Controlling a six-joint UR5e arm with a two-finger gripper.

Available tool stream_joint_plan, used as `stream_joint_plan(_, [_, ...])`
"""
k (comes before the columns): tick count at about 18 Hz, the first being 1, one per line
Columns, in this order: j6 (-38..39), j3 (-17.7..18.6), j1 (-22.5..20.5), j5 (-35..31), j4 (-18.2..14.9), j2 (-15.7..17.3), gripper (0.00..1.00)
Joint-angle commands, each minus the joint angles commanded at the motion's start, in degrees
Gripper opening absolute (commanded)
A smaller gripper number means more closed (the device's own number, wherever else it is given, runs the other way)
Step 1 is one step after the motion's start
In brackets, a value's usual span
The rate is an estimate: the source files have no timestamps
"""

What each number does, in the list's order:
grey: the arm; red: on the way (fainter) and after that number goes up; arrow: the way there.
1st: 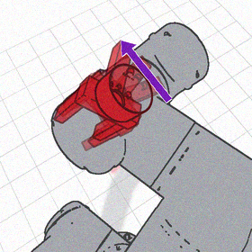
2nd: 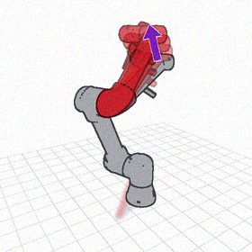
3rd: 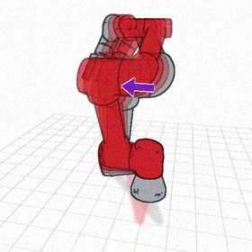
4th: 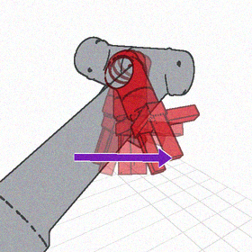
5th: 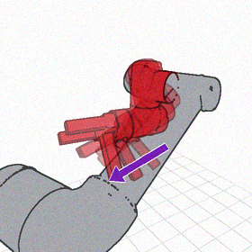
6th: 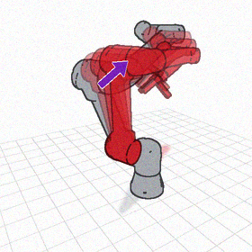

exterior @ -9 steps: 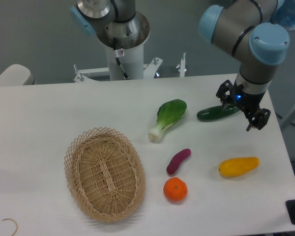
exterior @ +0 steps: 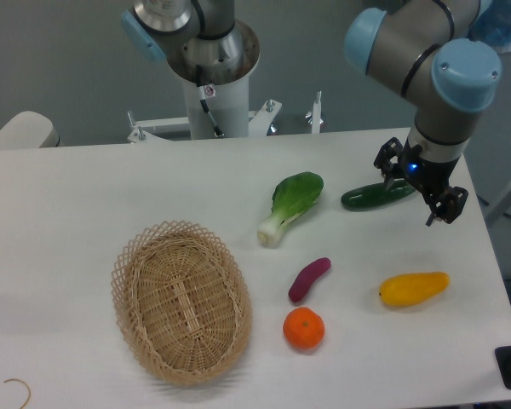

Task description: Pick up the cucumber from the table

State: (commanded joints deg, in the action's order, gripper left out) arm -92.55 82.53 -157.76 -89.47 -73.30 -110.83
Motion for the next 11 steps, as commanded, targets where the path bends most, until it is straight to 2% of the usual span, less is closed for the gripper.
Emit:
stream_joint_plan(2, [-1.0, 0.4, 0.0, -0.3, 0.4, -0.2, 1.00])
stream_joint_plan(5, [-4.0, 2.7, -0.6, -0.3, 0.8, 0.3, 1.00])
stream_joint_plan(7, [-10.6, 5.5, -1.1, -1.7, 3.5, 0.3, 1.00])
stream_joint_plan(11, [-14.3, 14.0, -4.8, -5.1, 9.7, 1.5, 1.00])
